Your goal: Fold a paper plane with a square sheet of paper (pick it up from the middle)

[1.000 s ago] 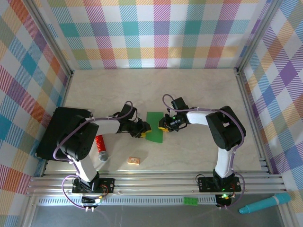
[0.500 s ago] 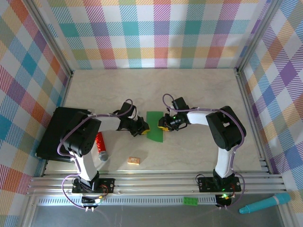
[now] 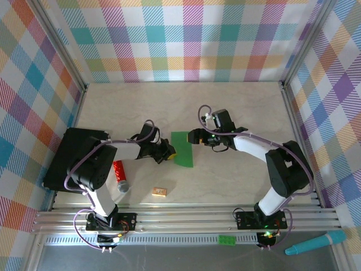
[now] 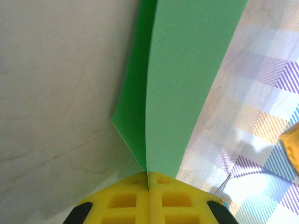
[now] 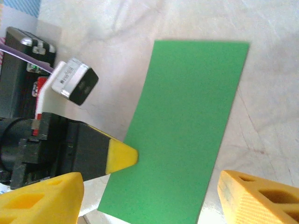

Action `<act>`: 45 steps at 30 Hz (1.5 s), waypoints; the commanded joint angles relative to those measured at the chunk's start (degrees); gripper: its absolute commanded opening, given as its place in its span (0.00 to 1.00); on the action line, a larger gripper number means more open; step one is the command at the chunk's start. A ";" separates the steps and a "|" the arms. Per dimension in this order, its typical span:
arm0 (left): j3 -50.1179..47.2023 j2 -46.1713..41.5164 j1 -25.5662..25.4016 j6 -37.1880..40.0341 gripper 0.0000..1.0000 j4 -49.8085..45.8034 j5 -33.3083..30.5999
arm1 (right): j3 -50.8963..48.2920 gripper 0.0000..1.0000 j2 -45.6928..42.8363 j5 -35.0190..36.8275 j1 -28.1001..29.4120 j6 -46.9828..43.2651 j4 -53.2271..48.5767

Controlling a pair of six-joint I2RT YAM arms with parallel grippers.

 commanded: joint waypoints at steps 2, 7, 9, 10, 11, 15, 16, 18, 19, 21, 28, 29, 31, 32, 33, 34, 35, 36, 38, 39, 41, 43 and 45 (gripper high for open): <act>-3.18 -3.76 0.47 -6.45 0.00 5.42 -4.63 | -1.10 0.78 0.01 0.68 1.46 -8.77 1.00; -4.34 -3.44 0.51 -10.61 0.00 9.55 -5.70 | -3.48 0.78 -1.08 3.67 4.81 -15.20 5.75; -4.30 -2.95 0.47 -11.35 0.00 10.20 -5.49 | -4.97 0.76 -1.60 2.21 6.00 -20.07 8.54; -4.22 -2.78 0.47 -11.71 0.00 10.20 -5.65 | -5.25 0.77 -1.75 2.28 6.51 -21.67 8.81; -4.30 -2.77 0.47 -11.94 0.00 10.44 -5.65 | -5.00 0.77 -1.66 0.65 6.70 -23.52 8.26; -4.80 -3.42 0.47 -12.33 0.00 11.04 -6.11 | -5.31 0.71 -0.76 -0.18 7.60 -28.46 9.05; -4.78 -3.30 0.47 -12.32 0.00 10.93 -5.96 | -5.97 0.71 -0.82 0.29 7.95 -29.65 10.19; -4.68 -3.22 0.47 -12.39 0.00 10.69 -5.76 | -7.88 0.71 -1.18 1.34 8.85 -33.46 13.76; -4.58 -3.16 0.47 -12.50 0.00 10.56 -5.67 | -8.55 0.72 -1.23 1.67 9.34 -35.03 14.90; -4.33 -3.10 0.47 -12.71 0.00 10.26 -5.32 | -8.94 0.73 -1.00 2.85 10.47 -38.04 15.86; -2.53 -3.54 0.30 -10.32 0.00 6.63 -5.04 | -8.04 0.73 2.51 3.79 13.11 -42.85 17.48; -2.32 -3.64 0.27 -10.21 0.00 6.27 -5.06 | -7.81 0.73 3.21 4.09 13.44 -43.15 17.65; -2.13 -3.64 0.34 -10.19 0.00 6.07 -5.15 | -7.08 0.73 4.33 5.01 14.13 -44.18 17.55; -1.90 -3.55 0.30 -10.21 0.00 5.94 -5.08 | -6.81 0.73 4.93 5.41 14.54 -44.86 17.49; -1.75 -3.51 0.29 -10.21 0.00 5.82 -5.06 | -6.81 0.73 5.47 5.65 15.05 -45.64 17.73; -1.58 -3.39 0.30 -10.14 0.00 5.81 -5.08 | -6.90 0.73 5.90 5.99 15.37 -46.55 18.15; -1.46 -3.38 0.29 -10.04 0.00 5.87 -5.05 | -7.11 0.73 6.37 6.77 15.71 -47.25 18.76; -1.34 -3.49 0.21 -9.86 0.00 5.81 -5.17 | -7.33 0.72 6.79 8.23 15.92 -47.53 19.32; -1.09 -3.52 0.21 -9.47 0.00 5.21 -5.18 | -7.82 0.72 7.12 10.11 16.08 -47.81 20.87; -0.89 -3.31 0.21 -9.27 0.00 4.90 -5.06 | -8.44 0.71 7.19 11.05 16.16 -47.76 22.22; -0.60 -3.15 0.12 -9.07 0.00 4.41 -4.91 | -9.34 0.70 6.89 11.95 16.14 -47.76 24.21; -0.44 -3.21 0.06 -8.91 0.00 4.23 -4.96 | -9.87 0.68 6.72 12.38 16.11 -47.91 25.30; -0.41 -3.26 0.03 -8.89 0.00 4.00 -5.06 | -10.02 0.63 6.61 12.38 16.11 -48.47 25.27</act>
